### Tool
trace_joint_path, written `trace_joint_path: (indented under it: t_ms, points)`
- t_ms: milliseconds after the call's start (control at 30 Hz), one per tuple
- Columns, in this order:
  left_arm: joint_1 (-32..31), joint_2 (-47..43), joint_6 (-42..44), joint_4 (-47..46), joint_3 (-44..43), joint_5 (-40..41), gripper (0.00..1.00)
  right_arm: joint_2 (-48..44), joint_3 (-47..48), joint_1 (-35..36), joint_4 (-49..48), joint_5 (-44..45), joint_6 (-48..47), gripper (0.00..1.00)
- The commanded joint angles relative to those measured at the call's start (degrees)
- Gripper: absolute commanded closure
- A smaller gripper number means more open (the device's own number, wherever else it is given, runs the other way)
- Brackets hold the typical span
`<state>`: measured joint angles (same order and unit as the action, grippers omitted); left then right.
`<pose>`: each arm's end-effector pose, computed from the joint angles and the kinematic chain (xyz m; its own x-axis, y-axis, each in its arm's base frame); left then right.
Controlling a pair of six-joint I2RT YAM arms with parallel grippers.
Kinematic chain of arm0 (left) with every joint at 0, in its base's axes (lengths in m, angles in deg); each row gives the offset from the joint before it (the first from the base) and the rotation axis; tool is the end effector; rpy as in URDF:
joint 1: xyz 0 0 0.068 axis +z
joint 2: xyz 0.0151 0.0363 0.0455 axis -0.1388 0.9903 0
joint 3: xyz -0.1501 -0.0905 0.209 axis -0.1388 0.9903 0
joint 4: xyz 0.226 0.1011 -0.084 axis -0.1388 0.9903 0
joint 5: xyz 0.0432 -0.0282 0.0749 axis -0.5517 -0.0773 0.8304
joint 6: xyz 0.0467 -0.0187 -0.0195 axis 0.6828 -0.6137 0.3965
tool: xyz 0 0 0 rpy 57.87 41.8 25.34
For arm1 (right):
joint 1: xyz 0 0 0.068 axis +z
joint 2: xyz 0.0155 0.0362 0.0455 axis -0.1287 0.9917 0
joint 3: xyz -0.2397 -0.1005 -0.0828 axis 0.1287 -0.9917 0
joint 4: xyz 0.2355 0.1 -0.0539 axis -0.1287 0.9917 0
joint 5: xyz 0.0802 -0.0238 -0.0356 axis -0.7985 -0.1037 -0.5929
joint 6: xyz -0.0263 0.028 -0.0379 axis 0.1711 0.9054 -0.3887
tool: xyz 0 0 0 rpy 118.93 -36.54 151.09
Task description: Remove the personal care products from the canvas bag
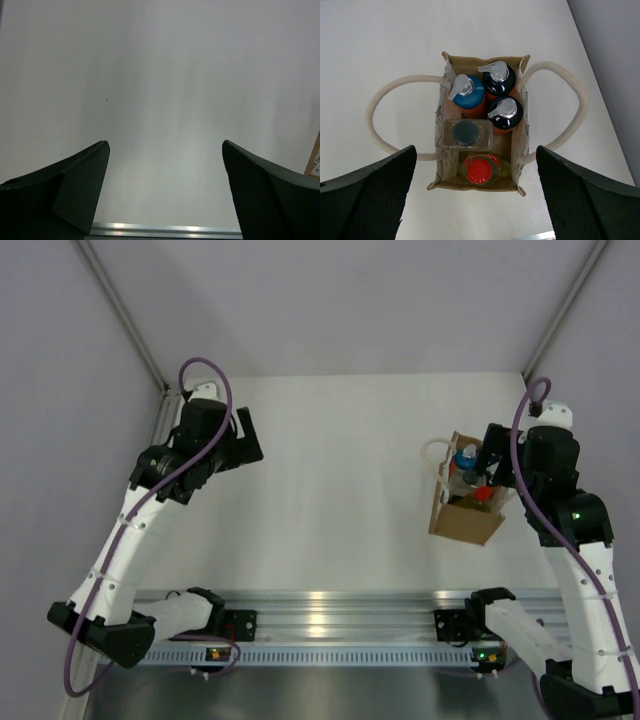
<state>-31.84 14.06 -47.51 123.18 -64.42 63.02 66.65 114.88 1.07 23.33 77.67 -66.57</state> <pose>0.2008 -0.0766 0.4172 -0.5796 -0.2514 -0.7751 -0.1423 0.9678 -0.2075 0.1437 0.0112 0.4066 -0.4369 0.1651 -0.8842 0.2156 0.9736 0.0753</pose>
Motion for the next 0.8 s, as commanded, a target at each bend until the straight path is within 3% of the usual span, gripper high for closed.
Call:
trace_joint_path:
  t_ms: [0,233,533,700,767]
  points:
    - [-0.05,0.38,-1.90,-2.75,-2.06,-4.59,0.02,-0.66,1.72,-0.56,0.63,2.09,0.76,0.01]
    - [-0.57,1.26,-4.01,-3.89,-1.70,-9.51,0.01,0.13,1.29,-0.65,0.11,2.19,1.64,0.01]
    - [-3.74,1.88,-6.56,-5.56,-1.18,-13.91,0.02,8.82,2.33,-0.73,0.19,5.44,5.51,0.01]
    - [-6.29,2.23,-6.65,-5.56,-1.00,-14.00,0.01,14.98,4.79,-0.74,0.02,5.61,7.62,0.21]
    - [-6.64,1.97,-6.39,-5.56,-0.74,-13.73,0.02,17.79,5.33,-0.74,-1.03,5.18,8.67,0.24]
